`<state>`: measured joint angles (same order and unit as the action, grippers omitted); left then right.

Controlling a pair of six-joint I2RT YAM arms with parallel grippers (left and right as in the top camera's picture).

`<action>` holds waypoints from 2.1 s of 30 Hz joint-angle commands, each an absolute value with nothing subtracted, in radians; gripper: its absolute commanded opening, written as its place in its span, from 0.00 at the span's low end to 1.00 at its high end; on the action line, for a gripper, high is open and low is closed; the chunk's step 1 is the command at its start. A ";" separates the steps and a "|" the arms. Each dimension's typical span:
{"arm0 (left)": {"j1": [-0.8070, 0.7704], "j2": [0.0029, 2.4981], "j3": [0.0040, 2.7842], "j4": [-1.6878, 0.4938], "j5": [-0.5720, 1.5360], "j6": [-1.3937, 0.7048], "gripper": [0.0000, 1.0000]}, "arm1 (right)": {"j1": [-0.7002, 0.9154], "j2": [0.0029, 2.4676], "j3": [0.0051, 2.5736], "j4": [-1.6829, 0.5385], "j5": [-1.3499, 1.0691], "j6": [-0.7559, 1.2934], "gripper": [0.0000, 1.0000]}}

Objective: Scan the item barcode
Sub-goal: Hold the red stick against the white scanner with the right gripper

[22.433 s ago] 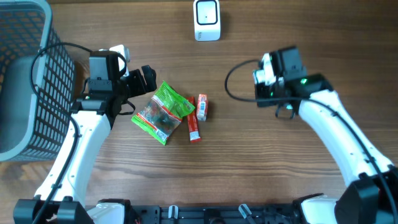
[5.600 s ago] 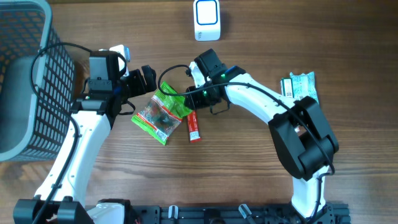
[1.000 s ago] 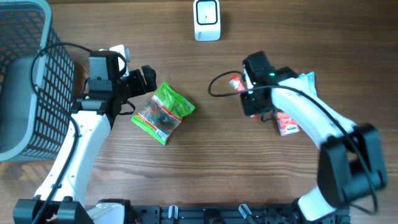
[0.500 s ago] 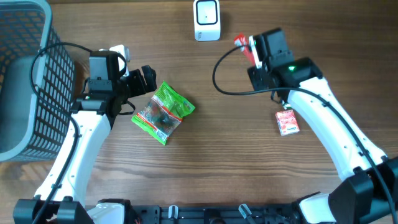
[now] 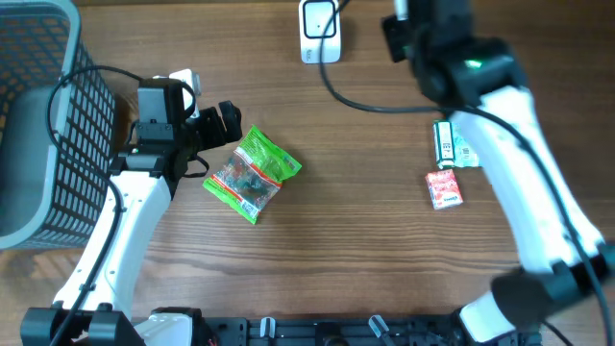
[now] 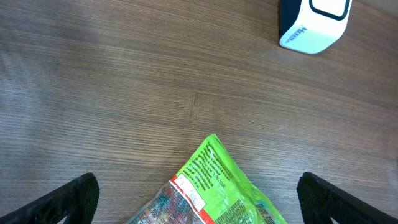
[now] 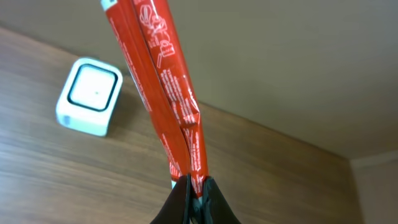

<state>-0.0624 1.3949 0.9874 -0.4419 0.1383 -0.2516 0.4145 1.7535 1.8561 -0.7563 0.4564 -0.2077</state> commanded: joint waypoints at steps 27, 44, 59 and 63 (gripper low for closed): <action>-0.056 1.386 0.993 -0.439 0.133 -0.239 1.00 | 0.606 2.540 1.852 0.059 1.241 -1.043 0.04; -0.056 1.386 0.993 -0.439 0.133 -0.239 1.00 | 0.636 2.547 1.844 -0.057 1.164 -1.053 0.04; -0.056 1.386 0.993 -0.439 0.133 -0.239 1.00 | 0.636 2.547 1.843 -0.249 1.032 -0.998 0.04; -0.056 1.386 0.993 -0.439 0.133 -0.239 1.00 | 0.635 2.547 1.843 -0.268 1.007 -0.954 0.04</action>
